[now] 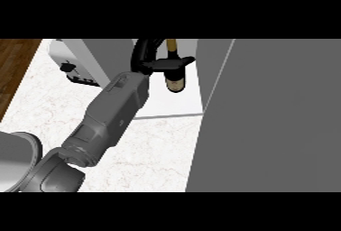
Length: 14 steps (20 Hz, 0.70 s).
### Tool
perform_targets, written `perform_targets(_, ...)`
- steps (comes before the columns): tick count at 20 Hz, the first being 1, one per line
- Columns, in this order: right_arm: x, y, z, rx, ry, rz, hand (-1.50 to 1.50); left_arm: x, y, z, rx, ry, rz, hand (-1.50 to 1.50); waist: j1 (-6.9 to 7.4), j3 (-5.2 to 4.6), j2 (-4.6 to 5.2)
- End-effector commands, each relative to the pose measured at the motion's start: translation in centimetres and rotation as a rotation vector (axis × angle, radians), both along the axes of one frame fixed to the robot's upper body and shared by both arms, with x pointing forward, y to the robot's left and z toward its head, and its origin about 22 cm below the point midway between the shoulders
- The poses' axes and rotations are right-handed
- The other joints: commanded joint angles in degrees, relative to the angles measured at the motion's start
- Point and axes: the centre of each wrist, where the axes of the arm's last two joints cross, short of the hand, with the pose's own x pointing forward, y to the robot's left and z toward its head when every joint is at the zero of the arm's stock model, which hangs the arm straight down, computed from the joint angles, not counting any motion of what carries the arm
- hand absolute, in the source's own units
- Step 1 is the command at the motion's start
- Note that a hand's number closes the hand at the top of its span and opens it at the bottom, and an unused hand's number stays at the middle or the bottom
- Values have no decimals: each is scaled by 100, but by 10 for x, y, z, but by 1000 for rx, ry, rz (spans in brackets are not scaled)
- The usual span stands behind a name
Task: Pick up the wine, place it into the cabinet and close the cabinet
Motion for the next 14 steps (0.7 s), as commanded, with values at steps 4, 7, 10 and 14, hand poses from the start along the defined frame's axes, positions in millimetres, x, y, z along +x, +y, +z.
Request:
perform_targets(4, -29, -8, 46, 83, -12, 35, -150, -8, -2, -14, -25, 11, -22, -150, 129, 1, -75)
perform_targets(7, -31, -11, 43, 91, 20, -2, -150, -9, -3, -13, -59, 18, -53, -150, 156, 6, -107)
perform_targets(10, -33, -11, 48, 87, -9, -16, -150, -8, -8, -2, -77, 8, -100, -150, 238, 2, -140)
perform_targets(14, -30, -14, 47, 66, 17, -7, -150, -23, 2, -30, -128, 44, -164, -150, 314, 2, -154)
